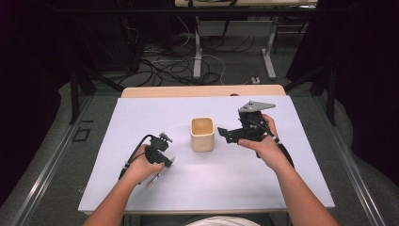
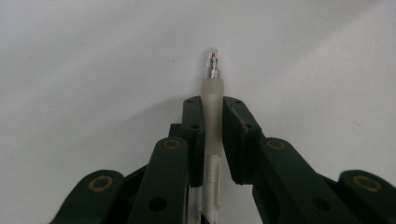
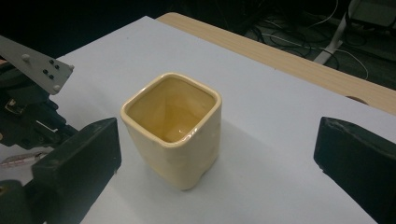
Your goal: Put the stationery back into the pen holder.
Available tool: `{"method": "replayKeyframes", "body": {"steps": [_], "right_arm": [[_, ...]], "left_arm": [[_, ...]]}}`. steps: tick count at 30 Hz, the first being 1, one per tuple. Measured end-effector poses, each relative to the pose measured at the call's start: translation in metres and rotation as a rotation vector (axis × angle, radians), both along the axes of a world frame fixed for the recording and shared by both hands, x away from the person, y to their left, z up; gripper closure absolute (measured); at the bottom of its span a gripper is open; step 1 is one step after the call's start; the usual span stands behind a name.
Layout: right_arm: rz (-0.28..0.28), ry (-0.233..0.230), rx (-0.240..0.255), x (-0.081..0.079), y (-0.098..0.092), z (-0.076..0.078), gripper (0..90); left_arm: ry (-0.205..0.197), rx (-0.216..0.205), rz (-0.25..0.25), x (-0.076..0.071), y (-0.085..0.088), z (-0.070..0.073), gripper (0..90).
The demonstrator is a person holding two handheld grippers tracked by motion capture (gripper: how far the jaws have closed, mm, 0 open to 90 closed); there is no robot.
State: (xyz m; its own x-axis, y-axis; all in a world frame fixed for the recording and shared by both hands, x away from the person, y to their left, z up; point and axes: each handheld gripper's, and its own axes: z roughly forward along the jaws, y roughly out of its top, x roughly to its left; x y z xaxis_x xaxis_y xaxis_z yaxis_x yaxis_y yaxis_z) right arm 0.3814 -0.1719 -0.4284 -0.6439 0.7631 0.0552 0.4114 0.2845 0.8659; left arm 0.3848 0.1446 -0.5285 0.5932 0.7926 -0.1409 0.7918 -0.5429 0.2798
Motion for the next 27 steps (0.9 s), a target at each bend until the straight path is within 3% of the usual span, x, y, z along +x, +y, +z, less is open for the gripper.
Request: {"method": "replayKeyframes", "body": {"steps": [17,27], "right_arm": [[-0.007,0.008,-0.001,0.0,0.0,-0.001,0.5],[-0.005,0.01,0.002,0.001,-0.002,0.0,0.5]], "left_arm": [[0.003,-0.016,-0.012,0.002,0.002,0.002,80.3],[-0.044,-0.099,-0.004,0.0,0.007,0.018,80.3]]}}
